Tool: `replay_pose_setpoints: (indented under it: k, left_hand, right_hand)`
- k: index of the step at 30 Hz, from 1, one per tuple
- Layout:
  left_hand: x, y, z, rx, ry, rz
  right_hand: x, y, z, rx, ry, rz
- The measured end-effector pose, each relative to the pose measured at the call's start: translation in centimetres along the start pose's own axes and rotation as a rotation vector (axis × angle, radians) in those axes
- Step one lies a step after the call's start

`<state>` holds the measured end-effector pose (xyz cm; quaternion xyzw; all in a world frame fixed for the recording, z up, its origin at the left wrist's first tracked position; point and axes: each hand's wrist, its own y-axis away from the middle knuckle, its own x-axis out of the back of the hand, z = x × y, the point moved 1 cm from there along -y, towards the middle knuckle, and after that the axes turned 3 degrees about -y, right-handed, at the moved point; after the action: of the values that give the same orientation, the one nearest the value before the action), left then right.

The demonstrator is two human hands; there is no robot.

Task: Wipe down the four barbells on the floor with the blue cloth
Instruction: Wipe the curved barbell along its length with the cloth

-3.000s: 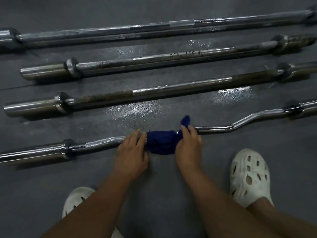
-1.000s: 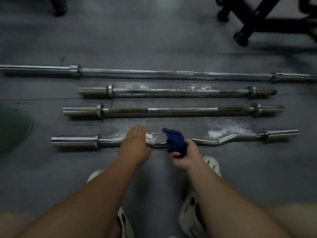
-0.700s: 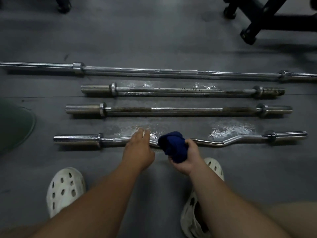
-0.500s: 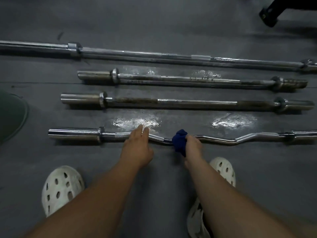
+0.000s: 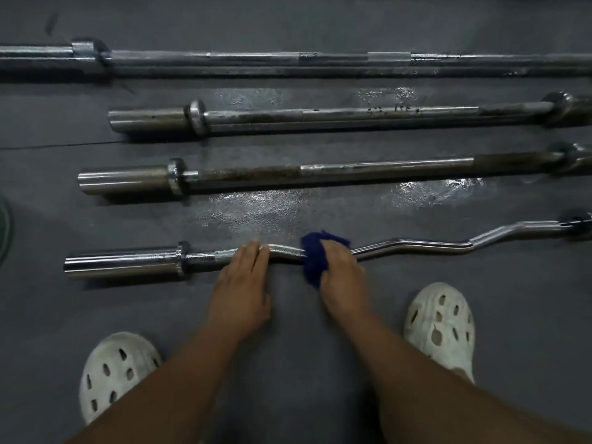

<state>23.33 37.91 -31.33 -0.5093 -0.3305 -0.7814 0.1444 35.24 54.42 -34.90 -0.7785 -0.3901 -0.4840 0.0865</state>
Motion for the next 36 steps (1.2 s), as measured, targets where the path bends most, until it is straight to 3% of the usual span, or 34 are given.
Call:
replay_pose_setpoints:
  k: [3, 7, 8, 10, 12, 16, 17, 21, 26, 30, 36]
  left_hand:
    - [0.0, 0.1, -0.3, -0.024, -0.004, 0.014]
    - [-0.1, 0.3, -1.4, -0.049, -0.004, 0.022]
    - [-0.1, 0.5, -1.7, -0.051, -0.006, 0.018]
    - [0.0, 0.7, -2.4, -0.041, -0.001, 0.029]
    - [-0.1, 0.9, -3.2, -0.022, 0.010, 0.041]
    - [0.0, 1.5, -4.0, -0.013, 0.006, 0.056]
    - [0.0, 1.7, -4.2, -0.010, 0.004, 0.056]
    - [0.0, 1.9, -4.7, -0.002, -0.005, 0.045]
    - [0.5, 2.0, -5.3, 0.045, 0.031, 0.072]
    - [1.0, 2.6, -6.3, 0.024, -0.005, 0.058]
    - [1.7, 3.1, -6.5, 0.022, 0.034, 0.071]
  right_hand:
    - [-1.4, 1.3, -2.7, -0.099, -0.044, 0.081]
    - [-3.2, 2.4, -4.6, 0.183, 0.013, 0.014]
    - [-2.7, 2.1, -3.4, 0.171, 0.081, 0.038]
    - [-1.8, 1.7, -2.2, -0.032, 0.132, 0.075]
    - [-2.8, 2.2, -4.7, -0.122, 0.101, 0.084]
    - [-5.2, 3.1, -8.7, 0.289, 0.193, 0.016]
    - [-4.7, 2.7, -8.0, 0.301, 0.202, 0.009]
    - [-3.9, 2.4, -7.1, -0.056, 0.196, 0.082]
    - [-6.1, 2.3, -10.4, 0.333, 0.271, -0.068]
    - [-4.8, 1.4, -7.9, 0.092, 0.256, 0.036]
    - [-6.4, 2.3, -10.0, 0.102, 0.211, 0.085]
